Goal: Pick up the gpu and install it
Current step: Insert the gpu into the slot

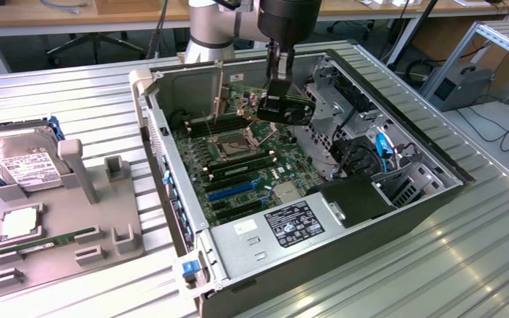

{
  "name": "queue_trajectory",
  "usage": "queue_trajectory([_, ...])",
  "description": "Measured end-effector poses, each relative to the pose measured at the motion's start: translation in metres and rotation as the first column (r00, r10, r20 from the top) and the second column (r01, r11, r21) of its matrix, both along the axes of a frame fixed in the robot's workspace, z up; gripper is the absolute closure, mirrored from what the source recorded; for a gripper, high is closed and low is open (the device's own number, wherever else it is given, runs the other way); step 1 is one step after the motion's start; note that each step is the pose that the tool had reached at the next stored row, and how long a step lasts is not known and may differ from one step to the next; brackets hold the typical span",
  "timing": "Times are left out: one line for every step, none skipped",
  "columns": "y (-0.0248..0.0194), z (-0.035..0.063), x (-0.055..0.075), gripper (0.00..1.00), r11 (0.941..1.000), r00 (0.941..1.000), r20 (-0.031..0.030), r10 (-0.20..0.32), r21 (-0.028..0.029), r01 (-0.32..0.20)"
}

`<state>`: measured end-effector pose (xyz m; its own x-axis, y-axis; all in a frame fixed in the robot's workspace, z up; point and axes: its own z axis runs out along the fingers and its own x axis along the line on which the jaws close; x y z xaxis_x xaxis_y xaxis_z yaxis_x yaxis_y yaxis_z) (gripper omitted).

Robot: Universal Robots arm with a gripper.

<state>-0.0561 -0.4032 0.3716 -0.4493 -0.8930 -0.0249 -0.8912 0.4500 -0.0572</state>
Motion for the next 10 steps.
queue_trajectory([0.0000,0.0000,0.0000,0.73,1.0000,1.0000,0.0000,0.002,0.0000,-0.002])
queue_trajectory([0.0000,0.0000,0.0000,0.73,1.0000,1.0000,0.0001,0.004,0.0000,-0.004])
queue_trajectory([0.0000,0.0000,0.0000,0.73,1.0000,1.0000,0.0000,0.006,-0.0001,-0.006])
queue_trajectory([0.0000,0.0000,0.0000,0.73,1.0000,1.0000,0.0000,0.010,-0.0003,-0.010])
queue_trajectory([0.0000,0.0000,0.0000,0.73,0.9999,0.9999,0.0000,0.012,-0.0004,-0.012])
queue_trajectory([0.0000,-0.0001,0.0000,0.73,0.9999,0.9999,0.0001,0.015,-0.0004,-0.015])
queue_trajectory([0.0000,-0.0001,0.0000,0.73,0.9998,0.9998,0.0000,0.019,-0.0006,-0.019])
queue_trajectory([0.0000,-0.0001,0.0000,0.73,0.9998,0.9998,0.0000,0.021,-0.0008,-0.021])
queue_trajectory([0.0000,-0.0001,0.0000,0.73,0.9997,0.9997,0.0000,0.025,-0.0009,-0.025])
queue_trajectory([0.0000,-0.0001,0.0000,0.73,0.9995,0.9995,0.0000,0.030,-0.0011,-0.030])
